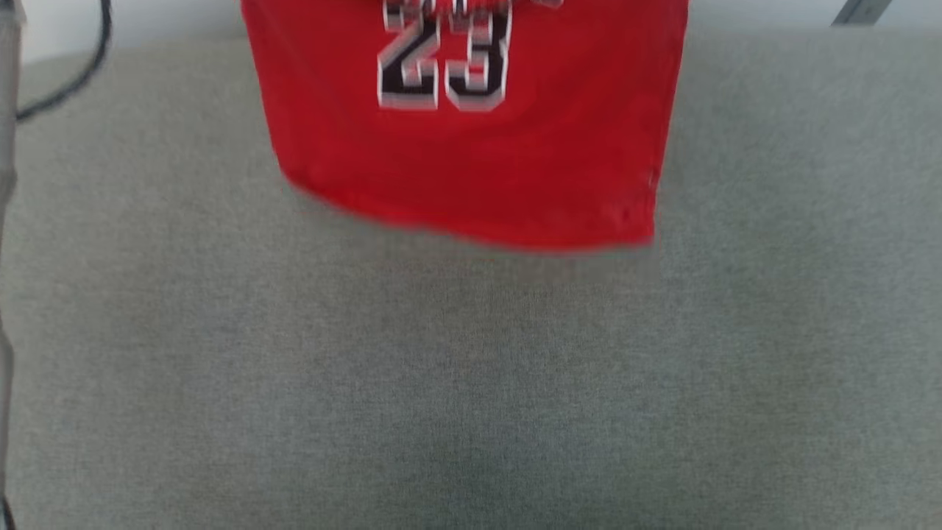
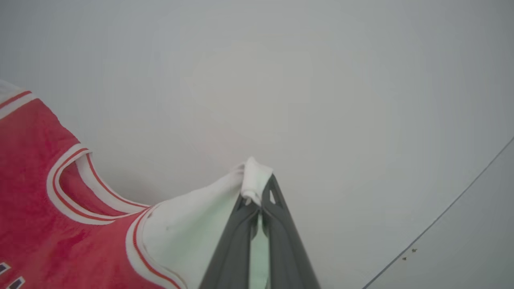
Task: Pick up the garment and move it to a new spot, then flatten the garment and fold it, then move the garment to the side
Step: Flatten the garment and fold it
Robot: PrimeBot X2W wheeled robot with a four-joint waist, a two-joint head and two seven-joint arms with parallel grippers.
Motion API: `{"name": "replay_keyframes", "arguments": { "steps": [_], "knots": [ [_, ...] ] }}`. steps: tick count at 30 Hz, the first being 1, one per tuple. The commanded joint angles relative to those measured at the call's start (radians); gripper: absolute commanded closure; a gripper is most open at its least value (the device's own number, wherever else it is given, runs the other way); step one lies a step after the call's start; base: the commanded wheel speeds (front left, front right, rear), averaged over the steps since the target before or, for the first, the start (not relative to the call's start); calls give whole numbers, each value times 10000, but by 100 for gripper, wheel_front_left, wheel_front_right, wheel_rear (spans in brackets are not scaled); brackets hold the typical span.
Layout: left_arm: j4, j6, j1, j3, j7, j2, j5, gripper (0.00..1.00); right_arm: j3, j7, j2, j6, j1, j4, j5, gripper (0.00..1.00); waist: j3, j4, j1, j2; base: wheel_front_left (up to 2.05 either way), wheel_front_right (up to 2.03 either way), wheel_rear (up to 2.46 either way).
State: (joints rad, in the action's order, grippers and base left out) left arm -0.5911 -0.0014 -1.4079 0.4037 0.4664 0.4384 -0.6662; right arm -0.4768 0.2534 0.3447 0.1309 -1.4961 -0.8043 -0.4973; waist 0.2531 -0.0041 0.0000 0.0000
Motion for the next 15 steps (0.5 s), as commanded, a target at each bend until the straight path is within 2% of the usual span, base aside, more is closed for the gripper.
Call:
{"name": "replay_keyframes", "arguments": {
  "steps": [1, 4, 9, 12, 15],
  "knots": [
    [-153, -117, -388, 39, -478, -61, 246, 100, 6, -484, -34, -3, -333, -299, 299, 100, 642, 27, 0, 0, 0, 0, 0],
    [-719, -261, -1100, 105, -1712, -218, 654, 100, 171, -2061, -226, -3, -1046, -1080, 1090, 100, 1115, 75, 0, 0, 0, 0, 0],
    [-1544, -360, -2215, 44, -4364, -421, 1287, 100, 322, -4606, -341, -3, -2151, -2031, 2796, 100, 1715, 166, 0, 0, 0, 0, 0],
    [-1915, -677, -2515, 155, -5941, -483, 1577, 100, 535, -5116, -337, -3, -2587, -2114, 3906, 100, 2074, 271, 0, 0, 0, 0, 0],
    [-2334, -880, -2494, 225, -6890, -482, 1694, 100, 737, -5183, -314, -3, -2385, -1688, 4779, 100, 2331, 407, 0, 0, 0, 0, 0]
  ]
}}
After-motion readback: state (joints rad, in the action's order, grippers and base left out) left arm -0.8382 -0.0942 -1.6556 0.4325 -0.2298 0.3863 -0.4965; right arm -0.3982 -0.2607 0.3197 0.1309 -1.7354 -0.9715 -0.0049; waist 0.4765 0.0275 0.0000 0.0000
